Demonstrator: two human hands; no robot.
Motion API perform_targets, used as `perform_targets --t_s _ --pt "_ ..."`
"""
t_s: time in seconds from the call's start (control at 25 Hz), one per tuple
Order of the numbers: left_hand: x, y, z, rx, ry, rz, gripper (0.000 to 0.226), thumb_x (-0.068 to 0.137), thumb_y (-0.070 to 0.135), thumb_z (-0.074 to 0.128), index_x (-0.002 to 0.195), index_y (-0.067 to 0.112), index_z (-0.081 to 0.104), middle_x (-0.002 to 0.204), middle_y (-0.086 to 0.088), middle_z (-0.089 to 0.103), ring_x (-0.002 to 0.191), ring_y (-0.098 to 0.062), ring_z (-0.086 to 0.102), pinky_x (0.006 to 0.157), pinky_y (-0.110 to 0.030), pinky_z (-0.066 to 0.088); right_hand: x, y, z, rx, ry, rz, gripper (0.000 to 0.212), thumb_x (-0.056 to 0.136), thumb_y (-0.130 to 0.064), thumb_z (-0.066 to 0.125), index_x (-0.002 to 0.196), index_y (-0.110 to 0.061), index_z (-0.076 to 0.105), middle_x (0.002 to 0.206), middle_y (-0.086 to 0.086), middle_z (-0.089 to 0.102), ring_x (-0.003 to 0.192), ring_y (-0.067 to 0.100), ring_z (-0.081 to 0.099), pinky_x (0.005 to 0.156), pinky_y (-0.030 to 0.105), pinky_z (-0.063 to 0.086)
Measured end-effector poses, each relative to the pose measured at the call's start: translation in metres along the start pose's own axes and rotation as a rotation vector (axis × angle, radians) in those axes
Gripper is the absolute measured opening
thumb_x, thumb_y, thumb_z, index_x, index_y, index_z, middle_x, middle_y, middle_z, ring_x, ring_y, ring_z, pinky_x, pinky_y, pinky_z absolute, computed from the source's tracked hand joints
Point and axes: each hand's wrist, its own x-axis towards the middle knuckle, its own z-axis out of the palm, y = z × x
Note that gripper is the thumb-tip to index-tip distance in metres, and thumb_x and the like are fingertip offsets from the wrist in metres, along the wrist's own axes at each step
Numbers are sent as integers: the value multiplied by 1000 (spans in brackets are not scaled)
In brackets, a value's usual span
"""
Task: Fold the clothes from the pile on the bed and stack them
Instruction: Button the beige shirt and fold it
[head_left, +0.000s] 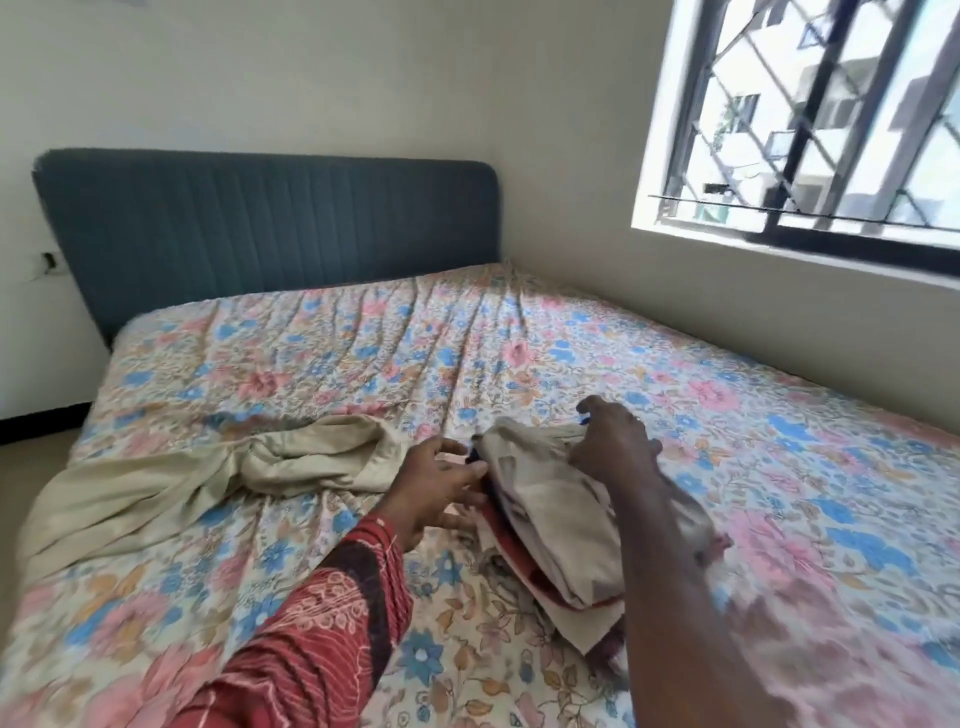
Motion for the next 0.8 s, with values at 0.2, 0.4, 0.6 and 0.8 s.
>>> perform_targets --t_s 0.2,0.4,0.6,0.8 --pt "-9 -3 -97 84 217 7 20 100 26 66 103 6 65 93 -11 73 65 -20 68 50 -27 47 -21 -129 49 193 45 -417 29 91 -21 71 119 -21 66 124 7 64 116 31 60 90 38 47" --pt "-28 -31 -206 126 443 -49 22 103 26 61 93 8 67 85 -7 74 59 -18 63 48 -24 39 -34 -231 154 82 -151 -580 25 89 -14 58 109 -22 70 114 10 71 104 36 67 76 36 51" --pt "-27 -67 -272 135 529 -122 16 102 22 62 100 7 67 85 -5 75 62 -16 65 49 -24 42 -2 -252 236 -111 -324 -506 68 89 -38 71 146 -18 42 143 13 54 129 36 55 105 54 47" --pt "-12 -90 -280 111 460 -153 12 101 20 63 102 8 65 93 -11 75 65 -17 66 50 -25 45 30 -217 255 43 -326 -489 71 87 -56 71 144 -21 47 135 10 58 113 28 61 99 45 55"
